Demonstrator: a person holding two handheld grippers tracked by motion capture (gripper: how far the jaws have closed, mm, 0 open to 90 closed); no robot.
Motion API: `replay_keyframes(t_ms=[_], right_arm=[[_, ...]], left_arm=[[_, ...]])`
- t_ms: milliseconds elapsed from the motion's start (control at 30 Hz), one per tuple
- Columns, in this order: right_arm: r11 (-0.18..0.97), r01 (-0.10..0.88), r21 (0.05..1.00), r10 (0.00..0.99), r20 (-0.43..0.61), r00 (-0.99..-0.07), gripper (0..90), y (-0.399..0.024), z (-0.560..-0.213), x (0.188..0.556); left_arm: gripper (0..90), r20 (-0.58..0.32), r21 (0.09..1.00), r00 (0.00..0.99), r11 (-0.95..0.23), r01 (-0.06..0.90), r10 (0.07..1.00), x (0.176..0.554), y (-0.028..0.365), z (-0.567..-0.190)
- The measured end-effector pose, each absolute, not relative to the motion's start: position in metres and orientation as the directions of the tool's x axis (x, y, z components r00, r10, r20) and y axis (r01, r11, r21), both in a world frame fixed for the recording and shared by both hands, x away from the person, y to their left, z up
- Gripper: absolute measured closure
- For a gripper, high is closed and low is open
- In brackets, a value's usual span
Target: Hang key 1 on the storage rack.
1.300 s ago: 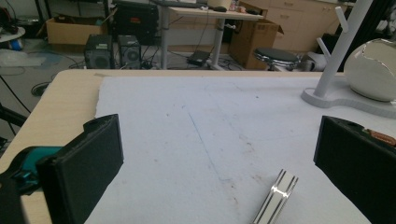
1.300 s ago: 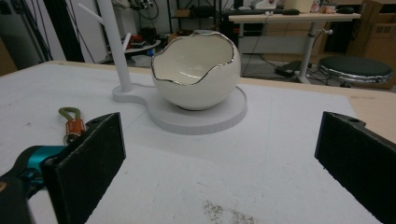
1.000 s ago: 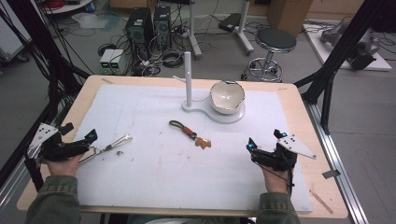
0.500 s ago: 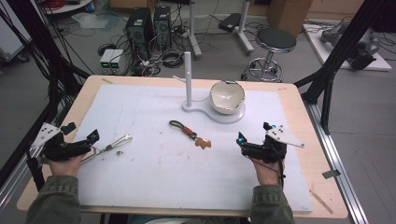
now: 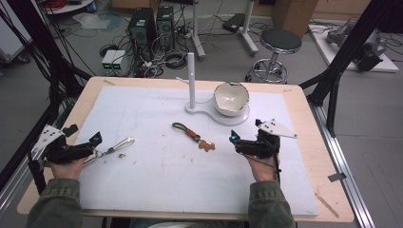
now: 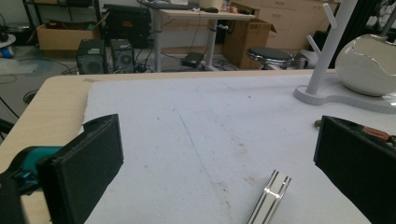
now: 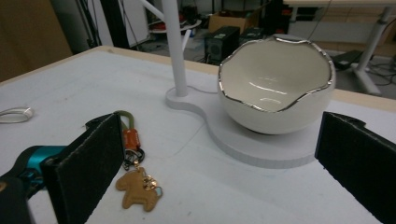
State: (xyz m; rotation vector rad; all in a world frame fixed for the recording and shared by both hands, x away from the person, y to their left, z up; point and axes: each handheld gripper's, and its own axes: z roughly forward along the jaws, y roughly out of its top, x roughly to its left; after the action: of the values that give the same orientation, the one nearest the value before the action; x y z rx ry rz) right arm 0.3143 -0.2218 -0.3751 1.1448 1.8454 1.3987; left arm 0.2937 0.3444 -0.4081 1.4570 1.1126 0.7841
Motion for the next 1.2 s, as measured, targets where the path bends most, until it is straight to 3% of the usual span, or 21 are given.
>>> replay_keyframes(t_ms=[500, 1133, 1200], right_arm=[[0.144, 0.345, 0.928, 0.841, 0.069, -0.537, 0.5, -0.198, -0.378, 0.332], [0.284, 0.401, 0.871, 0.772, 0.041, -0.635, 0.5, -0.162, -0.373, 0.359], [0.309, 0.400, 0.863, 0.757, 0.031, -0.652, 3.7, -0.156, -0.372, 0.364]], left_arm=[[1.7, -0.105, 0.976, 0.341, 0.031, 0.214, 0.934, 0.293, 0.344, -0.408], [1.7, -0.113, 0.976, 0.346, 0.038, 0.215, 0.931, 0.294, 0.345, -0.408], [1.8, -0.114, 0.976, 0.346, 0.040, 0.215, 0.931, 0.294, 0.345, -0.408]])
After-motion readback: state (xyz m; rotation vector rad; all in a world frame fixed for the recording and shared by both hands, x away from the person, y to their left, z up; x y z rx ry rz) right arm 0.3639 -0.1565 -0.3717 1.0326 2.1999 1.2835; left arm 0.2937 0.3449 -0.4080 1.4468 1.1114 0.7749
